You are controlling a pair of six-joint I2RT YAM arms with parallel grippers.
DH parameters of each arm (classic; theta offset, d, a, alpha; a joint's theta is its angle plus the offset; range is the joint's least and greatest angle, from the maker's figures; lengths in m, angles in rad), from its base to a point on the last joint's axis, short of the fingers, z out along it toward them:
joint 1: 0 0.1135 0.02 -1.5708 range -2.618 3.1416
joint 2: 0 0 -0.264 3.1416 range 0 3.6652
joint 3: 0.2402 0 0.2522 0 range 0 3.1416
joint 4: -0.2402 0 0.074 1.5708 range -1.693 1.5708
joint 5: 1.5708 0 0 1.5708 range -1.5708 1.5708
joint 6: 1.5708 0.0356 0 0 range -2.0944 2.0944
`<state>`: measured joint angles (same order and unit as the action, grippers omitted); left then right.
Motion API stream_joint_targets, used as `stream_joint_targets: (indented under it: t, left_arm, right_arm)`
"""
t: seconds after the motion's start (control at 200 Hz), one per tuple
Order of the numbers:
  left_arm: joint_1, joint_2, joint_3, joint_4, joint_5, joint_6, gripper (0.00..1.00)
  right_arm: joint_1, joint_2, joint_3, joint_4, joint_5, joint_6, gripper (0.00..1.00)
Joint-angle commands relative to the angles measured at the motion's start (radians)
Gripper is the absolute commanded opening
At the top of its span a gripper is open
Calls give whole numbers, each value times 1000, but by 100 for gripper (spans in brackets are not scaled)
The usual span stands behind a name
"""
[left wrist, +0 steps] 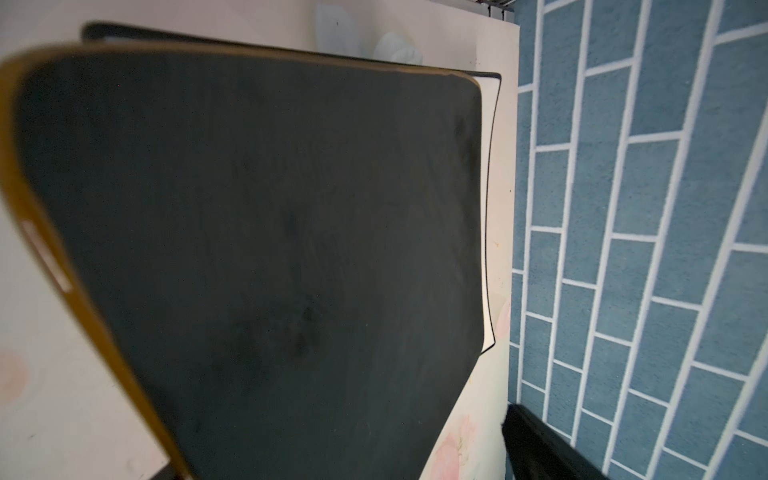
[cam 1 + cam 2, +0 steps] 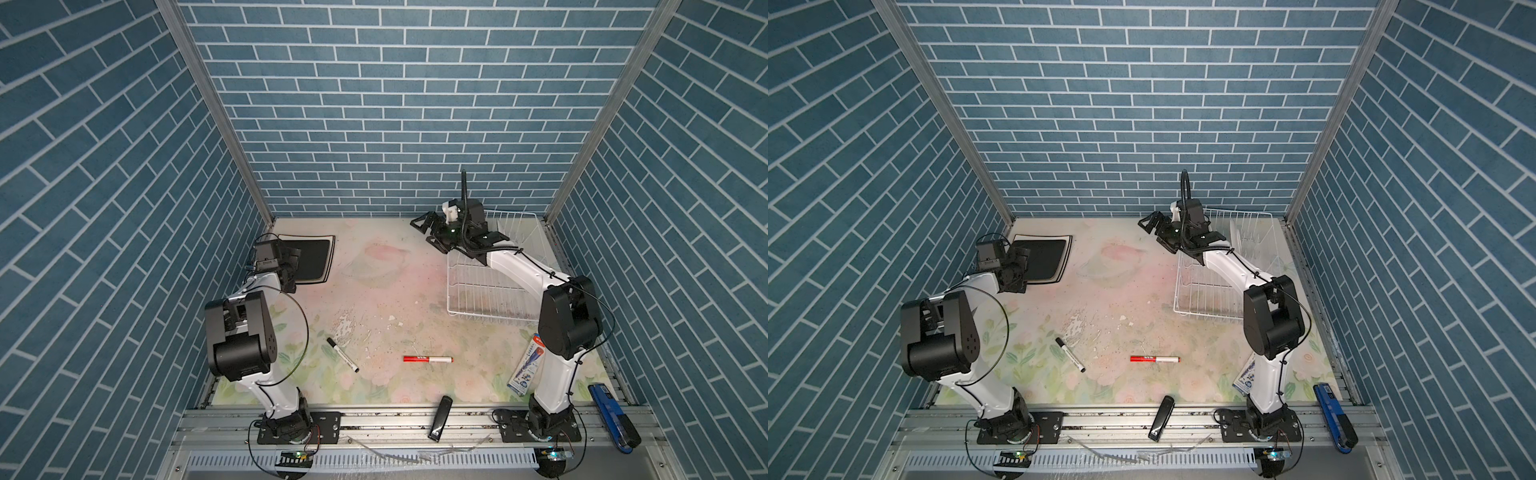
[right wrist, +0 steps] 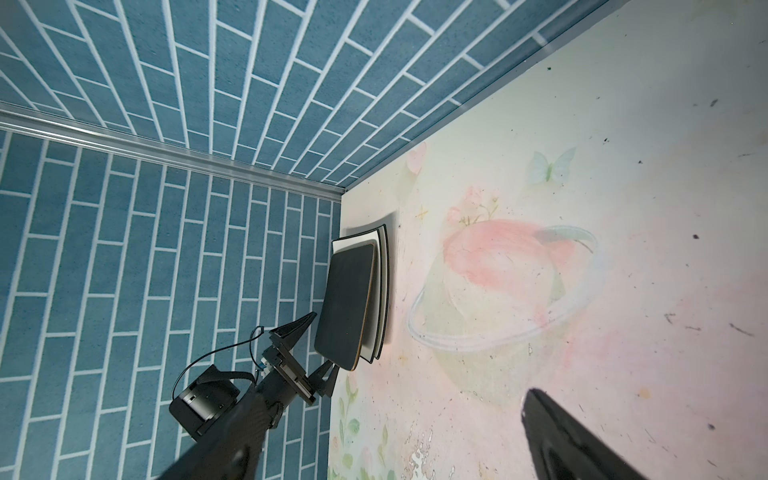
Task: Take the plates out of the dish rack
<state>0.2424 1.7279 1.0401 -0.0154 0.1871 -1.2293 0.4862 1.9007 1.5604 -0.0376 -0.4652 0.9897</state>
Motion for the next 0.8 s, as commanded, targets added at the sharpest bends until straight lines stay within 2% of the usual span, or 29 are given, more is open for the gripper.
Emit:
stream_joint_targets:
  t: [0.0, 0.095, 0.795]
  left_arm:
    - [-9, -1, 60, -50, -27, 34, 100]
    - [-13, 7, 93, -116, -42, 49, 100]
    - [-31, 94, 241, -308, -62, 99, 100]
  right_arm:
    - [2, -15, -17, 24, -11, 16, 97]
    - [1, -17, -20, 26, -10, 16, 97]
    - [-1, -20, -23, 30, -3, 18, 97]
